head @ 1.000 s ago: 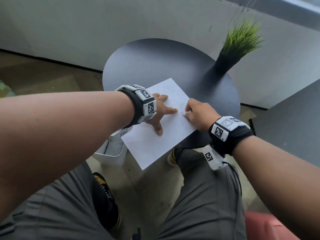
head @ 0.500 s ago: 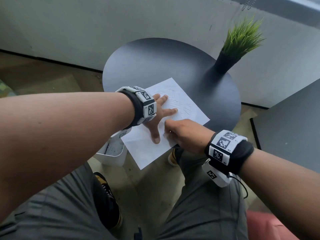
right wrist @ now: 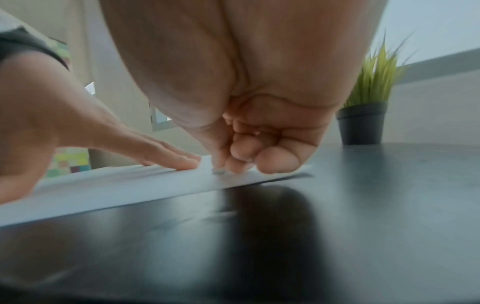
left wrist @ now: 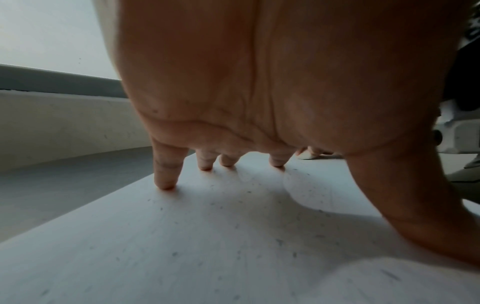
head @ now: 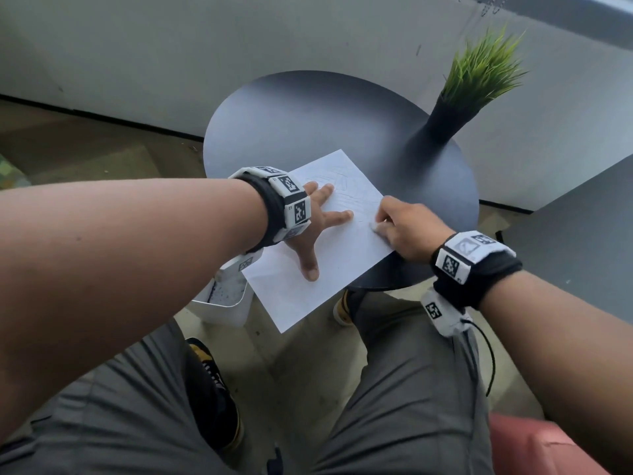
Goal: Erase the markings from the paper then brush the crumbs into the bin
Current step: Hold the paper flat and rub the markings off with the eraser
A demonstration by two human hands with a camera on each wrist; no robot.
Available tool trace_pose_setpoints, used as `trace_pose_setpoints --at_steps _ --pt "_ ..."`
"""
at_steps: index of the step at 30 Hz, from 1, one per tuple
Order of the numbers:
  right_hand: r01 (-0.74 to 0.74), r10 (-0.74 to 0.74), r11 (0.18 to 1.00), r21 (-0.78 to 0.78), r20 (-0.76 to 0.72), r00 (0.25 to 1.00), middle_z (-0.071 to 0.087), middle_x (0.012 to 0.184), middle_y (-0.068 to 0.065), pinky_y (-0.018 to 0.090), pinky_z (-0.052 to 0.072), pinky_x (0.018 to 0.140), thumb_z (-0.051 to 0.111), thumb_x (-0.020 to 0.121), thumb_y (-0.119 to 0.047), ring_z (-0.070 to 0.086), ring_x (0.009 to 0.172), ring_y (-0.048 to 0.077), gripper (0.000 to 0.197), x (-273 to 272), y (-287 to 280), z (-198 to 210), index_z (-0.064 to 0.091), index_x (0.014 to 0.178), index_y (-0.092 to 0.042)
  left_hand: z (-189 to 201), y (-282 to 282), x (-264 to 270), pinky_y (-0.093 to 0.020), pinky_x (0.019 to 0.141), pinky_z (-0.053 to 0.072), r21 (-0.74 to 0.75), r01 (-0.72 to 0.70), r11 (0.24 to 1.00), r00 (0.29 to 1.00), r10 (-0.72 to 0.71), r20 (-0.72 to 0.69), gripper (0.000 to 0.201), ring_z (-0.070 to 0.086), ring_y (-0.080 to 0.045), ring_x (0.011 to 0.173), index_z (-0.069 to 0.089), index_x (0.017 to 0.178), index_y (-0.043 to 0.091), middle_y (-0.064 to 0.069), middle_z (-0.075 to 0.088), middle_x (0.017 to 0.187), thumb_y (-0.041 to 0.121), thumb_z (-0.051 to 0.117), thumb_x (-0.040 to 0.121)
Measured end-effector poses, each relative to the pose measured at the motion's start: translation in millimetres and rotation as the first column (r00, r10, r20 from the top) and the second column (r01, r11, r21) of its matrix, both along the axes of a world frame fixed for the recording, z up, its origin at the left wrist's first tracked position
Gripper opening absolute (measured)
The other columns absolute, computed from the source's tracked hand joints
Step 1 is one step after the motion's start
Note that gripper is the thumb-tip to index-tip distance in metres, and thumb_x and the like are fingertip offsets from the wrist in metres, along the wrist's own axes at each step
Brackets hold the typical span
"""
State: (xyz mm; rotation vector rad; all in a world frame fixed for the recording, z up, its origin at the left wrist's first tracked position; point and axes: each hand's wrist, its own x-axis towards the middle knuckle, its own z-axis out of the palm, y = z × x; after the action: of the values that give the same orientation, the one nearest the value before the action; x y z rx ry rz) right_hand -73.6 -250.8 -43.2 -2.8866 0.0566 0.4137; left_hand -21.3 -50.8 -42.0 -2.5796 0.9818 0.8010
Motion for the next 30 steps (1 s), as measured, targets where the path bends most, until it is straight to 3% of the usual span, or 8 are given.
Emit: trace_pose_setpoints --at_steps 5,10,11,14,16,21,26,30 --pt "-0.377 0.383 0.919 0.117 -0.036 0.923 0.064 0.102 0.008 0.038 0.048 0.081 0.050 0.093 -0.023 0.057 0.093 0.029 0.014 -32 48 -6 0.051 0.106 -0.017 -3 0 2 -0.062 0.119 0.011 0.011 0.012 1.000 1.000 -0.012 0.013 0.138 -0.015 -0.036 0.152 -0.013 0.154 0.048 -0.011 -0.024 0.164 0.073 0.081 0.057" --pt "0.069 -0.069 0.998 -0.012 0.029 0.997 0.063 0.099 0.011 0.040 0.050 0.079 0.050 0.092 -0.030 0.057 0.089 0.031 0.014 8 8 -2 0.051 0.099 -0.018 -2 -2 1 -0.063 0.119 0.011 0.017 0.004 1.000 1.000 -0.004 0.007 0.138 -0.015 -0.037 0.152 -0.016 0.153 0.050 -0.011 -0.024 0.164 0.074 0.081 0.057" --pt "0.049 -0.047 0.998 -0.033 0.054 0.997 0.062 0.100 0.013 0.040 0.049 0.077 0.048 0.093 -0.029 0.056 0.087 0.032 0.014 6 11 -4 0.050 0.101 -0.017 -2 -2 2 -0.063 0.119 0.011 0.020 0.004 1.000 1.000 -0.004 0.008 0.139 -0.015 -0.037 0.152 -0.016 0.153 0.050 -0.011 -0.025 0.164 0.074 0.081 0.056" --pt "-0.301 0.300 0.952 0.061 0.022 0.954 0.064 0.102 0.013 0.039 0.047 0.077 0.047 0.096 -0.027 0.055 0.088 0.031 0.020 -25 42 -9 0.049 0.112 -0.014 -3 -1 2 -0.063 0.119 0.011 0.016 0.001 1.000 1.000 -0.001 0.005 0.139 -0.015 -0.037 0.152 -0.015 0.153 0.050 -0.011 -0.025 0.164 0.073 0.081 0.055" --pt "-0.393 0.401 0.911 0.125 -0.053 0.914 0.064 0.098 0.007 0.037 0.047 0.078 0.050 0.095 -0.024 0.056 0.088 0.028 0.013 -34 39 -6 0.051 0.105 -0.017 -2 -1 2 -0.062 0.120 0.011 0.020 0.002 1.000 1.000 -0.002 -0.002 0.139 -0.015 -0.037 0.152 -0.016 0.152 0.050 -0.010 -0.026 0.164 0.074 0.081 0.056" --pt "0.007 -0.007 0.998 -0.070 0.004 1.000 0.061 0.098 0.011 0.041 0.049 0.078 0.047 0.094 -0.032 0.054 0.085 0.033 0.013 -8 -8 0 0.046 0.098 -0.020 0 -3 1 -0.062 0.120 0.012 0.014 -0.010 1.000 1.000 0.010 0.005 0.136 -0.015 -0.036 0.152 -0.015 0.153 0.050 -0.010 -0.024 0.164 0.073 0.080 0.058" --pt "-0.395 0.403 0.912 0.113 -0.061 0.913 0.060 0.092 0.005 0.037 0.047 0.073 0.049 0.093 -0.020 0.052 0.082 0.026 0.005 -45 38 -3 0.047 0.097 -0.018 -1 -3 1 -0.062 0.120 0.010 0.022 -0.007 1.000 1.000 0.007 0.006 0.138 -0.015 -0.037 0.152 -0.016 0.153 0.049 -0.011 -0.025 0.164 0.074 0.080 0.057" --pt "-0.005 0.005 1.000 -0.023 -0.031 1.000 0.061 0.097 0.008 0.040 0.048 0.079 0.049 0.094 -0.031 0.055 0.088 0.030 0.013 -7 -4 4 0.049 0.099 -0.019 -1 -4 0 -0.063 0.119 0.012 0.009 -0.016 1.000 1.000 0.015 0.007 0.137 -0.014 -0.037 0.152 -0.015 0.153 0.049 -0.010 -0.023 0.164 0.074 0.080 0.058"
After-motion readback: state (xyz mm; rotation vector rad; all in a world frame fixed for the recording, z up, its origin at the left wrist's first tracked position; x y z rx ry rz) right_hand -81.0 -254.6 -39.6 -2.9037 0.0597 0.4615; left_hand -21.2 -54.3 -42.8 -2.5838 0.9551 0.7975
